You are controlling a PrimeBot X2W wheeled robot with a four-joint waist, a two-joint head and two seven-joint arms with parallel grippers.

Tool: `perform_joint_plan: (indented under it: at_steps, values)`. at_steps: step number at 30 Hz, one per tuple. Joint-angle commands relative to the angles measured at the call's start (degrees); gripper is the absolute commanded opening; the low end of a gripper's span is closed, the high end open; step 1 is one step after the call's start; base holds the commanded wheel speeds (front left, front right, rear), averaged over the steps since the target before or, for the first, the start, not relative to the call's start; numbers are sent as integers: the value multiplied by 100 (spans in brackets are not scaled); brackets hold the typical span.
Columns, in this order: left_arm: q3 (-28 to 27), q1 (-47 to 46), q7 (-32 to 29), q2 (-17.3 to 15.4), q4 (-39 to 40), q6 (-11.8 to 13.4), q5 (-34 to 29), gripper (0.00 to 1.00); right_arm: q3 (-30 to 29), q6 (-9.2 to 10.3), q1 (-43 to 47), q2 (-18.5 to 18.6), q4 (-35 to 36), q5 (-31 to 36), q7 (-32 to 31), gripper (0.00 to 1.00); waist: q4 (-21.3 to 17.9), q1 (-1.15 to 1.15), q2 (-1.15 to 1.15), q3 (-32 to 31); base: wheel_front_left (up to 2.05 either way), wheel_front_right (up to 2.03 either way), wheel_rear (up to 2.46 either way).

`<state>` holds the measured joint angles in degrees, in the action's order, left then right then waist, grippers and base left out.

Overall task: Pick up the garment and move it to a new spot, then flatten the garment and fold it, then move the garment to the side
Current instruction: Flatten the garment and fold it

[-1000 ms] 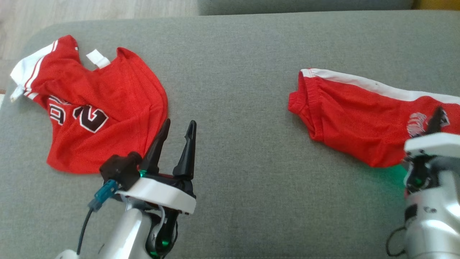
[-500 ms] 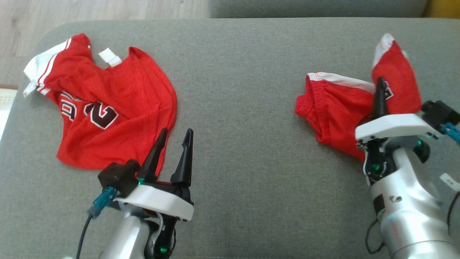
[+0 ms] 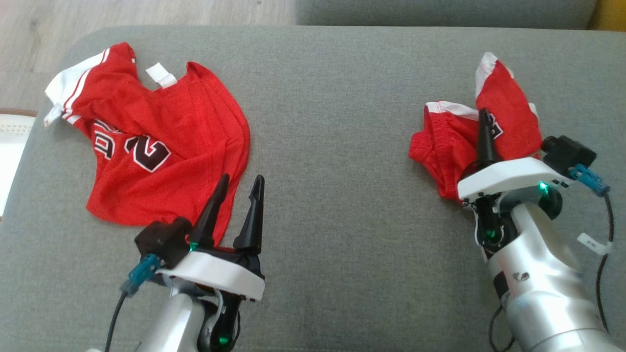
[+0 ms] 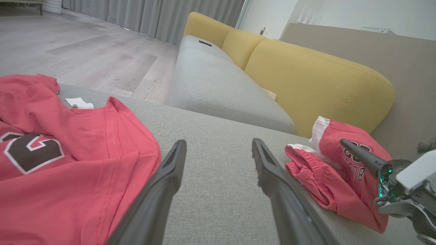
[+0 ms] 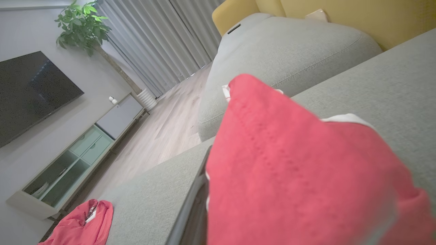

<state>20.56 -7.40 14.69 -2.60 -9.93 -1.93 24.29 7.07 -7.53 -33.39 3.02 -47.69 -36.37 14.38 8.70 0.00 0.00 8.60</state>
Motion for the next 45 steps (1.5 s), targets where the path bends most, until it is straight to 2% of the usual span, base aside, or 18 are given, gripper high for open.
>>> perform_joint_plan:
  at_steps: [1,6,7,8,14,20,32,38,45]
  values:
    - [-159,-174,30,-28,169,42,-6,100,247,4,-26,-14,136,25,61,0,8,0,0,-20,0,0,0]
    - [-180,-161,30,-28,169,57,3,100,477,4,40,-14,-91,146,33,0,-13,0,0,-58,0,0,0]
    - [-189,-156,30,-28,169,60,3,100,523,4,39,-14,-139,219,34,65,-24,0,0,-66,0,0,0]
    - [-196,-150,30,-28,168,59,2,100,584,4,43,-14,-172,251,32,100,-33,0,0,-76,0,0,0]
    - [-216,-140,30,-28,175,54,0,100,1127,4,147,-14,-129,217,-166,100,-80,0,0,-116,0,0,0]
    - [-231,-157,30,-28,189,66,2,100,1749,4,303,-14,-136,230,-648,100,-125,0,0,-143,0,0,0]
    - [-325,-85,30,-28,210,68,-5,100,2228,4,567,-14,209,29,-1048,100,-337,0,0,-255,0,0,0]
    - [-396,-70,30,-28,259,60,-26,100,1889,4,598,-14,668,116,-825,100,-557,0,0,-308,0,0,0]
    - [-522,-142,30,-28,415,49,-69,100,853,4,795,147,1460,1312,-255,100,-809,0,0,-322,0,0,0]
